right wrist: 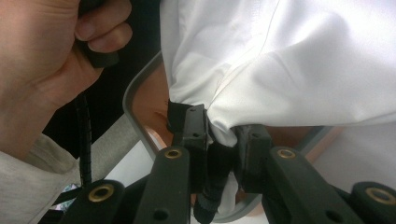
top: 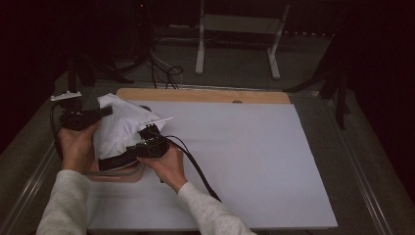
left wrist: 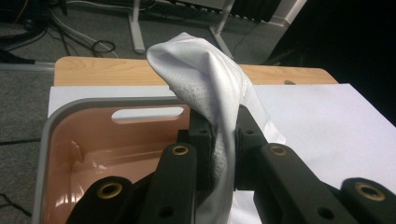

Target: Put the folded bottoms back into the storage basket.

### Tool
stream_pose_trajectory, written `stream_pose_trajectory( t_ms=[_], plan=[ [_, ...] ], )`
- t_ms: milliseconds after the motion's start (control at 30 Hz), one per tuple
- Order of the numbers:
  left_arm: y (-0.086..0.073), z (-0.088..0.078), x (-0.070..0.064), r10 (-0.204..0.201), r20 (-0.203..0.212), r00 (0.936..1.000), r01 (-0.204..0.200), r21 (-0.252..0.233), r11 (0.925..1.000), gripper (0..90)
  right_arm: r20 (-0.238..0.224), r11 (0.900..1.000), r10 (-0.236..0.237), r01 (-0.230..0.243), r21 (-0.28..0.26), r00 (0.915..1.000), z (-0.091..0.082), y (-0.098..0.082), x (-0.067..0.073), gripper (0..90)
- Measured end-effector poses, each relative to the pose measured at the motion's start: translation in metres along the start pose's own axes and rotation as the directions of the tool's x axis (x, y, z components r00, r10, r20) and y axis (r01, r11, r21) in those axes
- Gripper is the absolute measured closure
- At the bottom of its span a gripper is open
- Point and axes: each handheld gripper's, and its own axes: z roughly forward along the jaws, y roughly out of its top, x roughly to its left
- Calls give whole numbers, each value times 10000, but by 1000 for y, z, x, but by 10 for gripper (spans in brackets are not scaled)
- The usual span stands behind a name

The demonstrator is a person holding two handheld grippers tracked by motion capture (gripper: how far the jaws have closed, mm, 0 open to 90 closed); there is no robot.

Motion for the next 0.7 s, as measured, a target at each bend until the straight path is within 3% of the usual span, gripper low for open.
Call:
stream_pose_trajectory(
  t_ms=[300, 700],
  plan=[
    [-1, 3, 1, -20, -9, 10000, 20, 4, 10000, 822, -49, 9999, -116, 116, 82, 9999, 8, -2, 7, 769],
    [-2, -4, 8, -99, -253, 9996, 99, -28, 9999, 821, 16, 9996, -275, 274, 109, 9996, 15, -6, 11, 768]
  ],
)
